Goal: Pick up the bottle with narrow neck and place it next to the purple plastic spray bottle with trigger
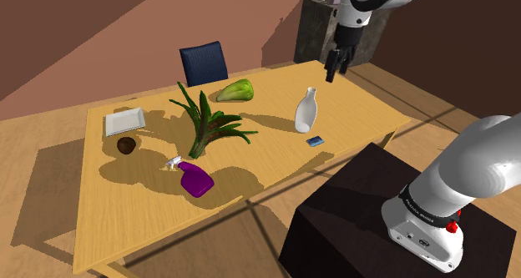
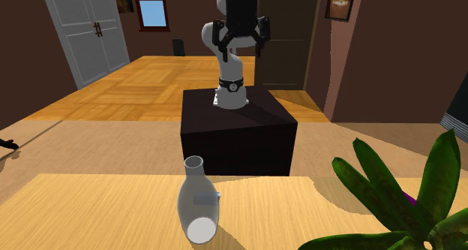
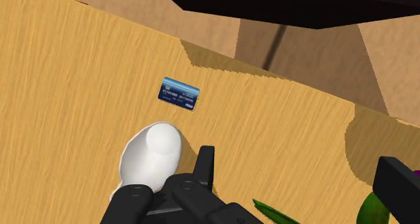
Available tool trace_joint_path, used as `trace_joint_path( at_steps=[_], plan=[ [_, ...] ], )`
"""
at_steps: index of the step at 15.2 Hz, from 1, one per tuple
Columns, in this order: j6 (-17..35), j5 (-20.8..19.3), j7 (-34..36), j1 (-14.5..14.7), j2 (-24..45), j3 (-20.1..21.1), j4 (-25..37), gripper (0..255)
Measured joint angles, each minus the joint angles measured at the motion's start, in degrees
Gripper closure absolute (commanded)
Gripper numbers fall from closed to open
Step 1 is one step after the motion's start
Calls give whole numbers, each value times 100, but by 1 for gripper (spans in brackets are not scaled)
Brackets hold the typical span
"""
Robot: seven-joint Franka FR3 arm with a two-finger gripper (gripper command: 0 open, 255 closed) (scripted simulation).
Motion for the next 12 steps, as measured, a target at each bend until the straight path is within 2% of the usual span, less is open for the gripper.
trace_joint_path(
  at_steps=[6,12],
  plan=[
    [817,-83,-260,-147,1085,-223,307,0],
    [1486,-46,-507,-275,2310,-395,910,0]
  ],
)
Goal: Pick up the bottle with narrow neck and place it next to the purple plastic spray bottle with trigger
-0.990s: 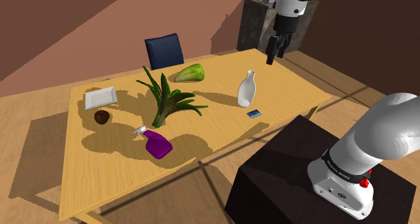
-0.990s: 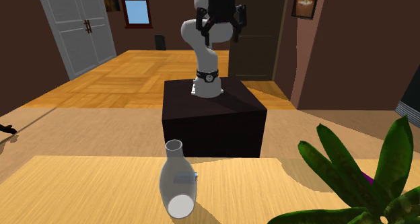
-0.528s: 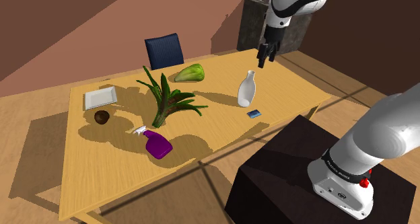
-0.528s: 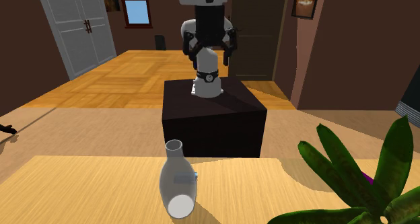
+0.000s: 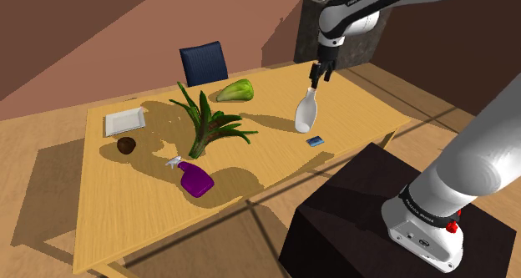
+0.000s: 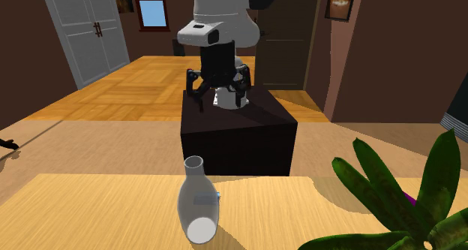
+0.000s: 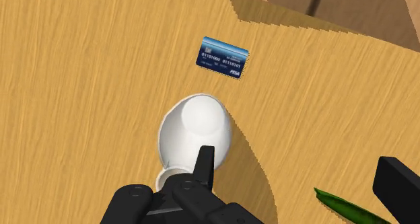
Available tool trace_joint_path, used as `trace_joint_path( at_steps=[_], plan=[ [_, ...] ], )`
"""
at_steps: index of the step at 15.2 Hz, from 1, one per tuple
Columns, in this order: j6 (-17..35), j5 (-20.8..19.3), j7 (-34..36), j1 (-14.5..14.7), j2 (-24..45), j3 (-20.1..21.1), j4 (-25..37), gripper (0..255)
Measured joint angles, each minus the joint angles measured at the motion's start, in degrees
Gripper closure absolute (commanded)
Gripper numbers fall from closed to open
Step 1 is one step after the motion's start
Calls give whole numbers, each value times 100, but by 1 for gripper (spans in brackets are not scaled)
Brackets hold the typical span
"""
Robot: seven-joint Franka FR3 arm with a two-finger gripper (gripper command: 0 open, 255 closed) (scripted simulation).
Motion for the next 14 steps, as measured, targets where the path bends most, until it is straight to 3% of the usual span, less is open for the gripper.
trace_joint_path(
  at_steps=[9,14],
  plan=[
    [613,219,-427,-305,1911,-153,1360,0],
    [817,287,-500,-380,2401,-145,1658,0]
  ],
)
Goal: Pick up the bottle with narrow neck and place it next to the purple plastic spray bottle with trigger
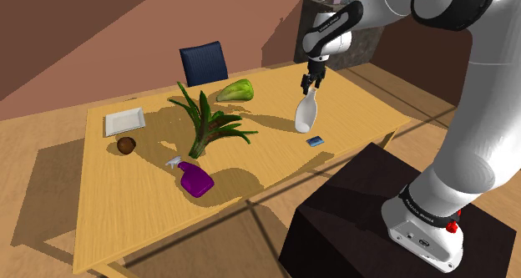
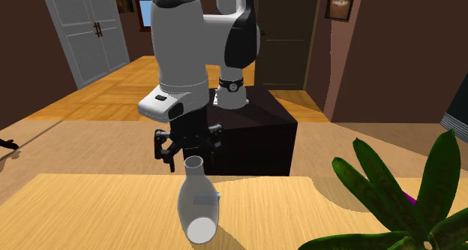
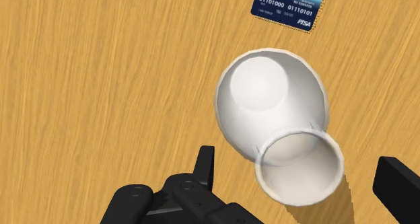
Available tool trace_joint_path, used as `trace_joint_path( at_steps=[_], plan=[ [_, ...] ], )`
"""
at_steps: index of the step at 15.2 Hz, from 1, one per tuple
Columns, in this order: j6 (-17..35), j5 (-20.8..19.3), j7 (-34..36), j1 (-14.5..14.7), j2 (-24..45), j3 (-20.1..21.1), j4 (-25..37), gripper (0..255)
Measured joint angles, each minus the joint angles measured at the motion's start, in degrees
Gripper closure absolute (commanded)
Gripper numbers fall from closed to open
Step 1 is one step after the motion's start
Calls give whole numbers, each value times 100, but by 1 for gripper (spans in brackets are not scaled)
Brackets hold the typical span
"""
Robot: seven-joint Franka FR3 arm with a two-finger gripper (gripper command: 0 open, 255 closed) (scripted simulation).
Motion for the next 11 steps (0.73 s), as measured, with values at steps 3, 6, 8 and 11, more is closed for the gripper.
trace_joint_path(
  at_steps=[3,6,8,11],
  plan=[
    [180,28,-10,-9,167,17,-14,0],
    [284,41,-14,-11,231,26,-55,0],
    [294,42,-15,-12,236,26,-59,0],
    [297,43,-15,-12,237,27,-59,255]
  ],
)
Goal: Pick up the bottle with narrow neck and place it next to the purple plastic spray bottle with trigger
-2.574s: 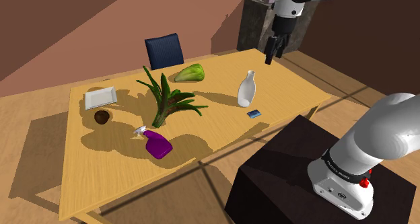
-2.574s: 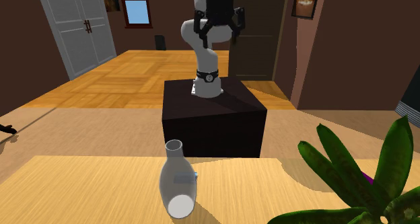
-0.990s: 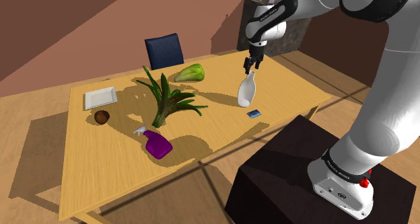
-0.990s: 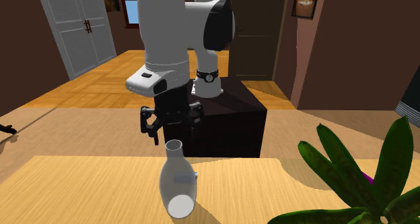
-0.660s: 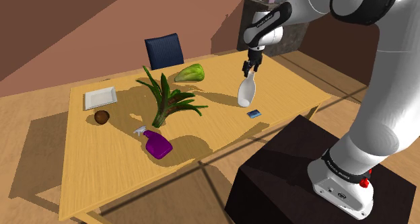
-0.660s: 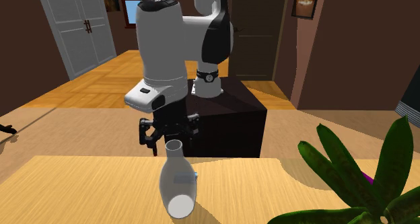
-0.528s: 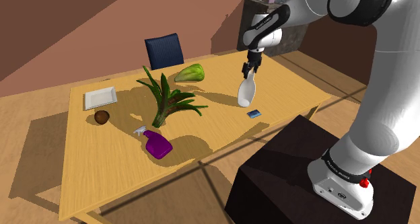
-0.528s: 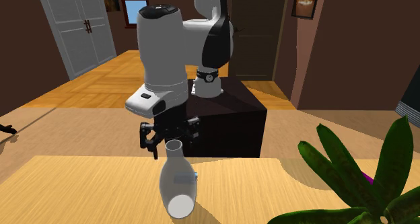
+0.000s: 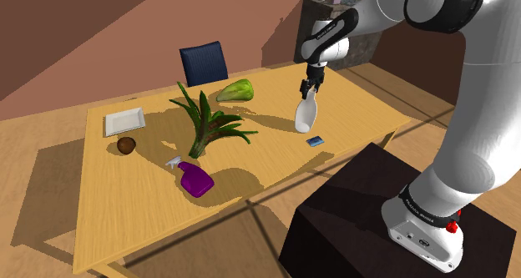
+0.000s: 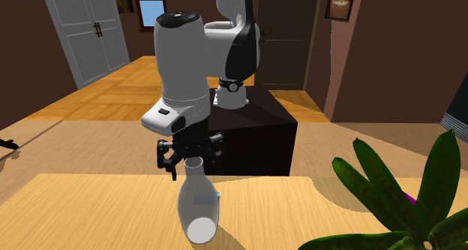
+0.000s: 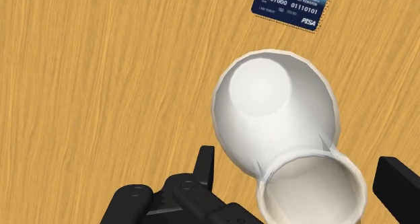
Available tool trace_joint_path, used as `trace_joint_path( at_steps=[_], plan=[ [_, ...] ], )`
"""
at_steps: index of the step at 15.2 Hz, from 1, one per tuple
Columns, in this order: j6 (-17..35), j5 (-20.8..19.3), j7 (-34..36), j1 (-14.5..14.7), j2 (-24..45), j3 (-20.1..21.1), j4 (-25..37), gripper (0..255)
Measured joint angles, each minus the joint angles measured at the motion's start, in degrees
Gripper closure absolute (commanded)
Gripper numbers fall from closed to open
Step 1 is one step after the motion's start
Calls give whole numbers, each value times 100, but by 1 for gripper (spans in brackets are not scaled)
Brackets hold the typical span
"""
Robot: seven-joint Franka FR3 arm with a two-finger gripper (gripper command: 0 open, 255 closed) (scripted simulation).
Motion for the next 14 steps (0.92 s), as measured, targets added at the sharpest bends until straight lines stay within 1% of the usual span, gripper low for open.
trace_joint_path(
  at_steps=[10,14],
  plan=[
    [1,1,0,1,-3,1,0,255],
    [-174,-27,7,6,-147,-18,27,255]
  ],
)
